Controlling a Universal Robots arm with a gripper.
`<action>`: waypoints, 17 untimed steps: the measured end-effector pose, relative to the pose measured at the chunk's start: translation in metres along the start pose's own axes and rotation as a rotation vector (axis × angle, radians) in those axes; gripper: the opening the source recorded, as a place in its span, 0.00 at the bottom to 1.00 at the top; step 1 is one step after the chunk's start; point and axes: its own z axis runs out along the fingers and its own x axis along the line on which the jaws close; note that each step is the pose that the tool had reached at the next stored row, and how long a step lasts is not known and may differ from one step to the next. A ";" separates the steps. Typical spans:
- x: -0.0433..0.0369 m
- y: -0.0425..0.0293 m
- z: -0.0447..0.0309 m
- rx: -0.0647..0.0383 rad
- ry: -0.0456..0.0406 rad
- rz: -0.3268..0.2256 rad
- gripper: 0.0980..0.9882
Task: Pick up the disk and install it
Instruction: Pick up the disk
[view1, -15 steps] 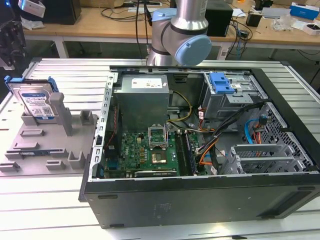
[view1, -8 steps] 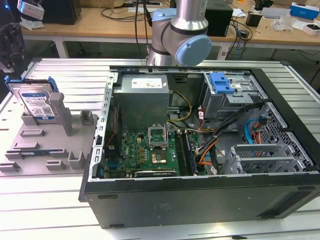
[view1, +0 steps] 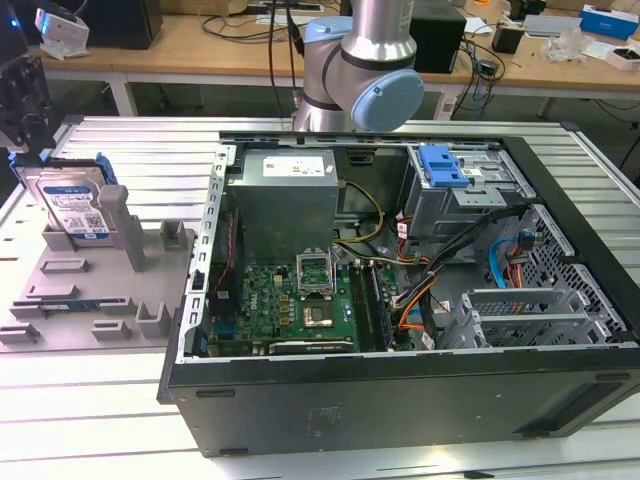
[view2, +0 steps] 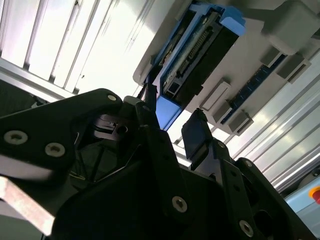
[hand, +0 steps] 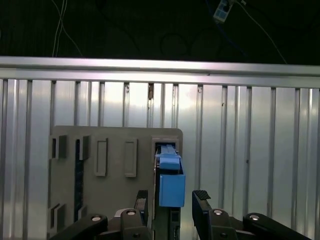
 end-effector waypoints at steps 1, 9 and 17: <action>0.0000 0.0002 0.0010 0.000 0.0000 0.000 0.43; -0.0003 0.0020 0.0072 0.000 0.0001 -0.001 0.43; -0.0005 0.0040 0.0166 0.000 0.0001 -0.003 0.43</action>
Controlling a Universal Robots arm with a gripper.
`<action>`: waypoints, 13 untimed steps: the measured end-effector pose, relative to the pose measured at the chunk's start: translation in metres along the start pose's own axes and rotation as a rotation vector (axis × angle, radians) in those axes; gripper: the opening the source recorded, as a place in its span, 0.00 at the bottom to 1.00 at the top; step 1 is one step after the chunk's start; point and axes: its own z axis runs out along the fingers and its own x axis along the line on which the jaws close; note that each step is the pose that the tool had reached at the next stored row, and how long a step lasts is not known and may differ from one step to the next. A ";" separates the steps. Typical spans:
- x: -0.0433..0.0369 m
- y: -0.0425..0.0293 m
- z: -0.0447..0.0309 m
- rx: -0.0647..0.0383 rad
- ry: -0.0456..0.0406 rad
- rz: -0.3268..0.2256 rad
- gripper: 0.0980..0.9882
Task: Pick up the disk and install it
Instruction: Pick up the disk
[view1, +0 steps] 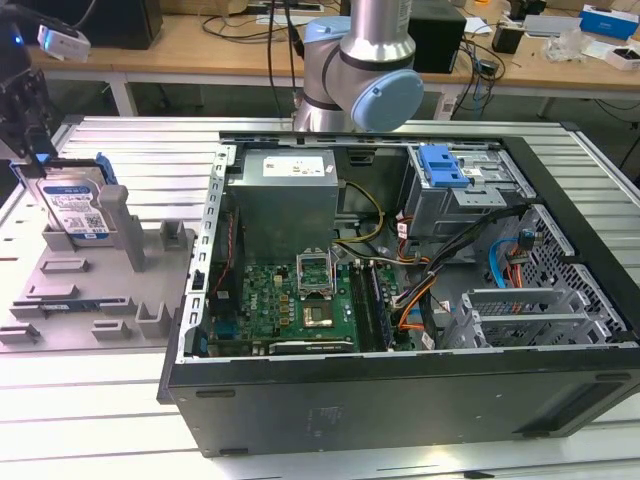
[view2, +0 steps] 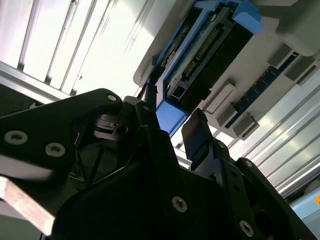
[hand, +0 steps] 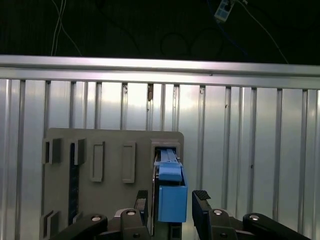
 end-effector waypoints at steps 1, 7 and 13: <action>0.0000 0.0001 0.0010 0.000 0.0000 0.000 0.43; -0.0002 0.0009 0.0063 0.000 0.0000 -0.002 0.43; -0.0003 0.0008 0.0108 0.001 0.0001 -0.004 0.43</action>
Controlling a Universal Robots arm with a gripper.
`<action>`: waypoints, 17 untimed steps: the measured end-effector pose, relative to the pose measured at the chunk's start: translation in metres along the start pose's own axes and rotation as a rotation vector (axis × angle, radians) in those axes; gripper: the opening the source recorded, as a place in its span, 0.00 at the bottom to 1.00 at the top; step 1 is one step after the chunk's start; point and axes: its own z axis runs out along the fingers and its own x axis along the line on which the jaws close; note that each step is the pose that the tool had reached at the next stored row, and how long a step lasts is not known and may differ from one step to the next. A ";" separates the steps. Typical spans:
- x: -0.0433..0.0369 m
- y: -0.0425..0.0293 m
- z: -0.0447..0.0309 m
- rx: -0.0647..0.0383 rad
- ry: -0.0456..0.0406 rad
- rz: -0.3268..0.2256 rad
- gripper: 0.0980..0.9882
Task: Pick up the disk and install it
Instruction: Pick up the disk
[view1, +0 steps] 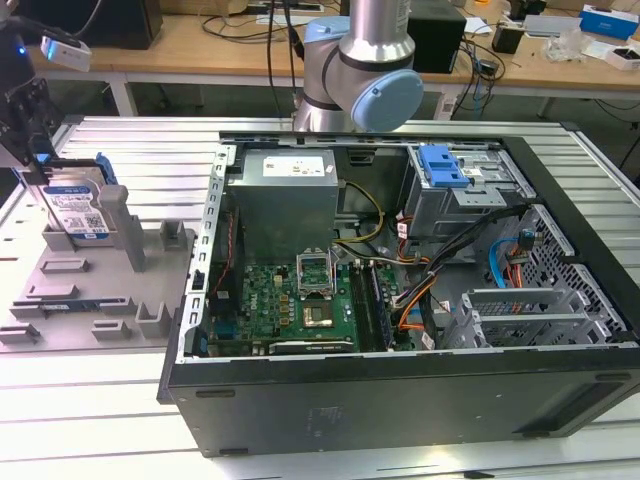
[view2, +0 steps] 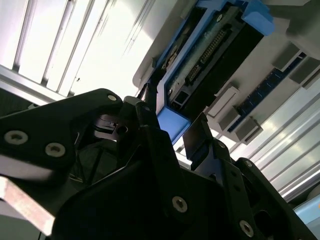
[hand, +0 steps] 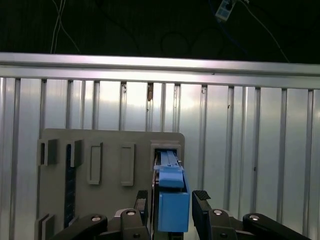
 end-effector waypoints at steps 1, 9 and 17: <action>0.0000 0.0000 0.0006 0.000 0.0000 0.000 0.43; -0.0002 -0.0002 0.0075 0.001 0.0001 -0.004 0.43; -0.0002 0.0000 0.0109 0.001 0.0002 -0.006 0.43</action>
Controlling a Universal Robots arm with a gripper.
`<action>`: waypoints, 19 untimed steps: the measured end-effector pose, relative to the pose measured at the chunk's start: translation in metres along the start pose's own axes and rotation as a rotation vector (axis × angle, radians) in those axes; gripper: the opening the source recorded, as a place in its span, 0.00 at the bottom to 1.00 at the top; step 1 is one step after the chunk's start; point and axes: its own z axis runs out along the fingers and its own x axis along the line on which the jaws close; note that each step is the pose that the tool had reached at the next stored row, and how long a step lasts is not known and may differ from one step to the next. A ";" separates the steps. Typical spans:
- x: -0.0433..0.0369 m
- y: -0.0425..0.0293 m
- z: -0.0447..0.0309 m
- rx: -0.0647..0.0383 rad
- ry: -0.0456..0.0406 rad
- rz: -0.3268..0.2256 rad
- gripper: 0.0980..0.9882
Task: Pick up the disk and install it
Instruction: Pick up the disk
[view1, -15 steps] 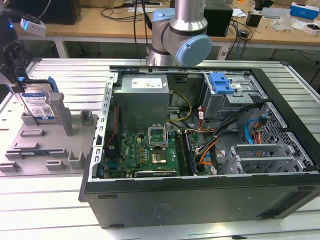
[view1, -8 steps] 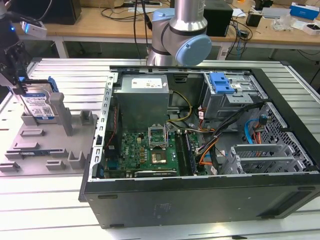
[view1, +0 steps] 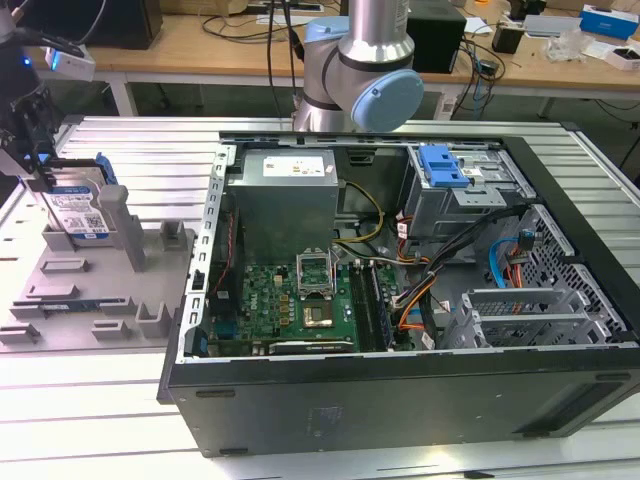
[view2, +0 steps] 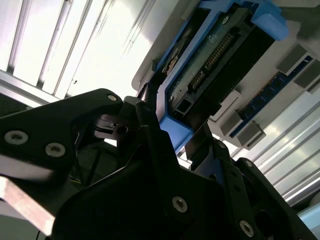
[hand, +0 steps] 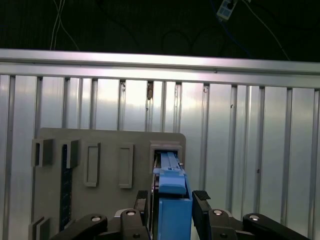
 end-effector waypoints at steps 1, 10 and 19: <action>0.0000 0.0000 0.0001 0.000 0.0001 0.000 0.43; 0.0007 0.0002 0.0012 0.000 0.0000 0.000 0.33; 0.0028 0.0004 0.0014 0.000 0.0000 0.000 0.33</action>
